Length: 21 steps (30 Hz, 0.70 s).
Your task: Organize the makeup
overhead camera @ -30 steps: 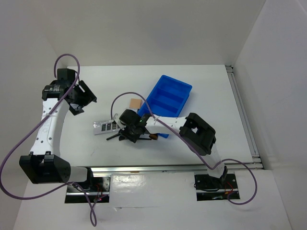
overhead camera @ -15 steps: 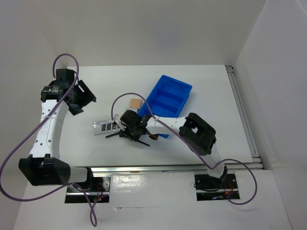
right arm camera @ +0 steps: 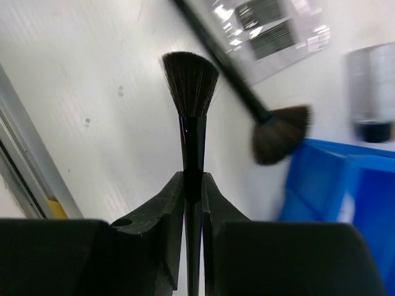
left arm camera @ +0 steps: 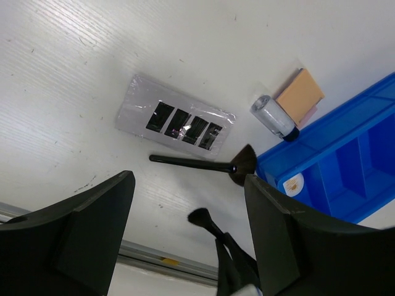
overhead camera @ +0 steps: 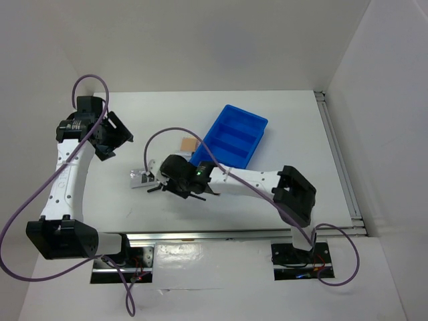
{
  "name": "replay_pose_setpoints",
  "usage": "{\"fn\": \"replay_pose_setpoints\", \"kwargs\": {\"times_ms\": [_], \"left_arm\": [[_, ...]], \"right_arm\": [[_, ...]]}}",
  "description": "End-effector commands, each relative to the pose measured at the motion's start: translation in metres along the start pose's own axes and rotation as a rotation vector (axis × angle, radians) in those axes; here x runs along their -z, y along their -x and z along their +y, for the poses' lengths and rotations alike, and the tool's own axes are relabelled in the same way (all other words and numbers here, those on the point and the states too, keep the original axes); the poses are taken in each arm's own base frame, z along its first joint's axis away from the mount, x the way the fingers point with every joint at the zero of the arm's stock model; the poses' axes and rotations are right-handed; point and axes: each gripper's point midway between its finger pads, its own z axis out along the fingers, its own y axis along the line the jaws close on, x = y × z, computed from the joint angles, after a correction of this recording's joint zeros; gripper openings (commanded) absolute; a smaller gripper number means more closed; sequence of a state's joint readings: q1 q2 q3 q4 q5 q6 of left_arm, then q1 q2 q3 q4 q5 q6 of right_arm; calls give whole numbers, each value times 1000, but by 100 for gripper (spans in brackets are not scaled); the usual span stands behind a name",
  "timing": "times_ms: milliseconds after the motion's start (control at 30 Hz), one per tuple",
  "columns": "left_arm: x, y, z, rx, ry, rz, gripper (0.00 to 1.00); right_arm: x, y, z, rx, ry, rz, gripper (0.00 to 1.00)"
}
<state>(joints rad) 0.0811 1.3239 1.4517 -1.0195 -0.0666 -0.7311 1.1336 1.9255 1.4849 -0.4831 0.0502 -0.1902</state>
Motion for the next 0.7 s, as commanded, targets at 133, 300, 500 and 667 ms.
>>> {"fn": "replay_pose_setpoints", "kwargs": {"times_ms": [133,300,500,667], "left_arm": [[9,12,-5,-18,-34,-51,85],[8,15,-7,-36,-39,-59,85],[-6,13,-10,-48,-35,-20,85],[-23,-1,-7,-62,-51,21,85]], "right_arm": [[87,61,-85,8,-300,-171,3],[104,56,-148,-76,-416,-191,1],[100,26,-206,-171,-471,-151,1],[97,4,-240,-243,-470,-129,1]]}}
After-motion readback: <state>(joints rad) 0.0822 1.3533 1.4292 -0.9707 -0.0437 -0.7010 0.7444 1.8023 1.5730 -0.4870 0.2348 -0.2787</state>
